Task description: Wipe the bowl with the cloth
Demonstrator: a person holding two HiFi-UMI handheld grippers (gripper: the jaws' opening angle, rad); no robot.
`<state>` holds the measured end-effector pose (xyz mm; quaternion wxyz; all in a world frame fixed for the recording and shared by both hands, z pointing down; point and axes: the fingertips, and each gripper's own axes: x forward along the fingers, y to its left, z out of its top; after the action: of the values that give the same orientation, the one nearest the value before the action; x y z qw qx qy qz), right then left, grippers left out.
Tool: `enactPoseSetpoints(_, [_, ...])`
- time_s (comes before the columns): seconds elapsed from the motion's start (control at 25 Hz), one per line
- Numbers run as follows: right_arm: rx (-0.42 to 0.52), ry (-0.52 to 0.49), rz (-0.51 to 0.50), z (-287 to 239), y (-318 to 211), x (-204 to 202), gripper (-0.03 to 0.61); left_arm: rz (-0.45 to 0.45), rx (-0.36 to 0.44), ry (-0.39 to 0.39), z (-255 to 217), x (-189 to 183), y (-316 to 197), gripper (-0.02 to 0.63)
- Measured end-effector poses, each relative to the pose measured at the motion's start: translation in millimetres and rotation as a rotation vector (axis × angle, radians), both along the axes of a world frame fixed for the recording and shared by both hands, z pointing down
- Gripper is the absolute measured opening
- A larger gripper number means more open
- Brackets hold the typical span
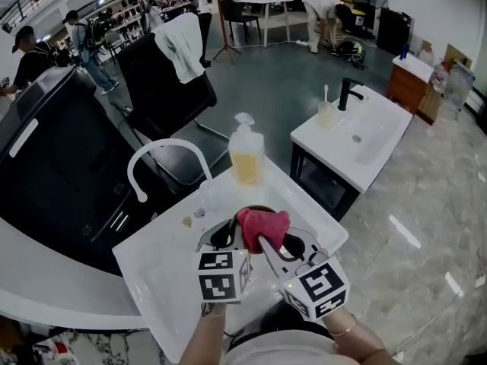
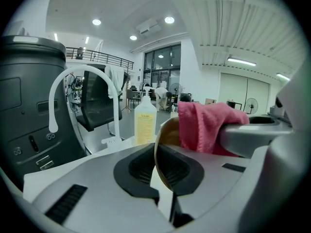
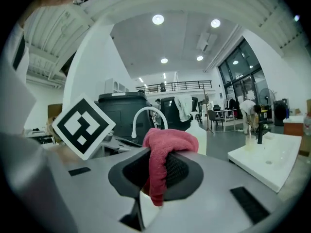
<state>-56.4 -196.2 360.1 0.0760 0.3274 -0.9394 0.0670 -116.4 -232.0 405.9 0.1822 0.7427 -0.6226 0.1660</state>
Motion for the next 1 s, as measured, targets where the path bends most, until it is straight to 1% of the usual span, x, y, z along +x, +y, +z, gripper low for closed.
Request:
enactPoseSetpoints(0.24, [0.071,0.142,0.054,8.0,-2.1,-10.3,0.052,0.031,-0.005,0.022,-3.6,12.6,17.5,0.029])
enactPoseSetpoints(0.4, [0.128,0.246,0.075,14.9,-3.0,-13.3,0.052,0.026,-0.026,0.05,-0.3,9.7,28.0,0.029])
enactPoseSetpoints(0.6, [0.171,0.334,0.104,24.0,-1.5,-13.8,0.052,0.018,-0.051,0.084,4.9,3.3,35.3,0.029])
enactPoseSetpoints(0.8, [0.183,0.369,0.126,27.9,0.5,-10.3,0.052,0.018,-0.058,0.097,7.0,-0.2,39.7,0.029])
enactPoseSetpoints(1.0, [0.182,0.369,0.16,28.8,-0.7,-1.9,0.052,0.022,-0.056,0.1,8.8,-1.6,38.4,0.029])
